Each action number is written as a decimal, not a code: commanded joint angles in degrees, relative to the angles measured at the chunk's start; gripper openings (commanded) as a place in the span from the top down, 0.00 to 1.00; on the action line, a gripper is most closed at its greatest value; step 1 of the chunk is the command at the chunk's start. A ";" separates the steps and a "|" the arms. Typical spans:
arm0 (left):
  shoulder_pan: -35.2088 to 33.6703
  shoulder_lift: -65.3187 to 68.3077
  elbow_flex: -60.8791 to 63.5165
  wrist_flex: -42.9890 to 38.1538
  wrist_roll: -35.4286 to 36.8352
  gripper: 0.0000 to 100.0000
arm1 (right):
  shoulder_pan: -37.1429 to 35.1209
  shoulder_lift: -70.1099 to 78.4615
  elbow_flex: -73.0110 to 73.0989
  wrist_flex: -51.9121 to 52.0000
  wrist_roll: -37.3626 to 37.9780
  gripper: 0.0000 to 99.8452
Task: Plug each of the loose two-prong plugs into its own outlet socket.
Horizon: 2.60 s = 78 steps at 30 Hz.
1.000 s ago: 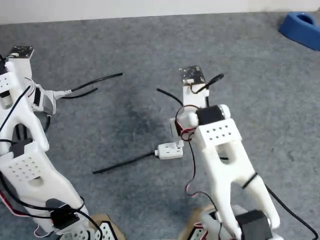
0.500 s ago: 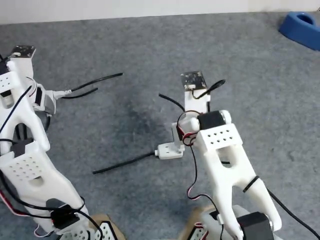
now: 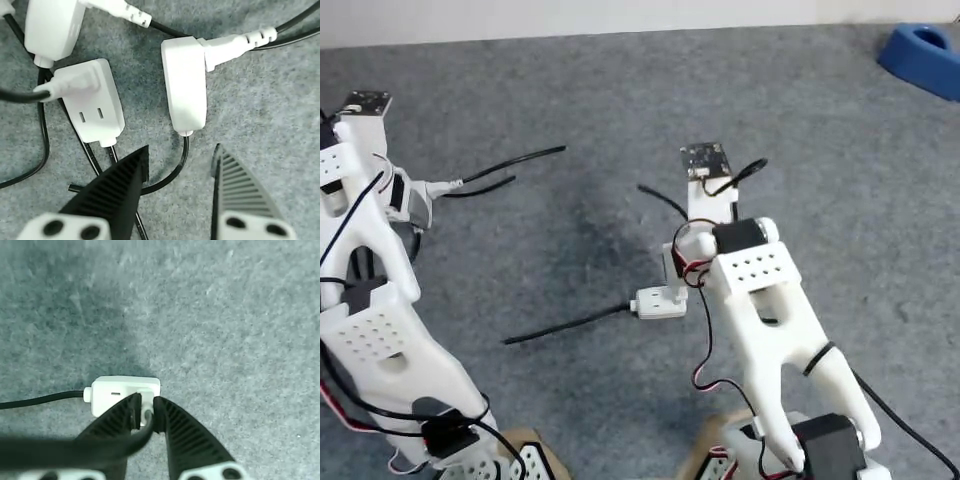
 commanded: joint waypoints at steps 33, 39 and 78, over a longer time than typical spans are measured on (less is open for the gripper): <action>-2.07 -4.18 -8.40 0.62 0.53 0.79 | 0.22 2.59 11.47 -0.75 5.36 0.99; -1.71 -4.18 -8.48 0.62 0.62 0.79 | 0.22 2.59 12.62 -1.80 5.27 0.99; -1.63 -4.18 -9.10 1.41 0.62 0.79 | -0.84 2.51 23.16 -9.10 8.35 0.99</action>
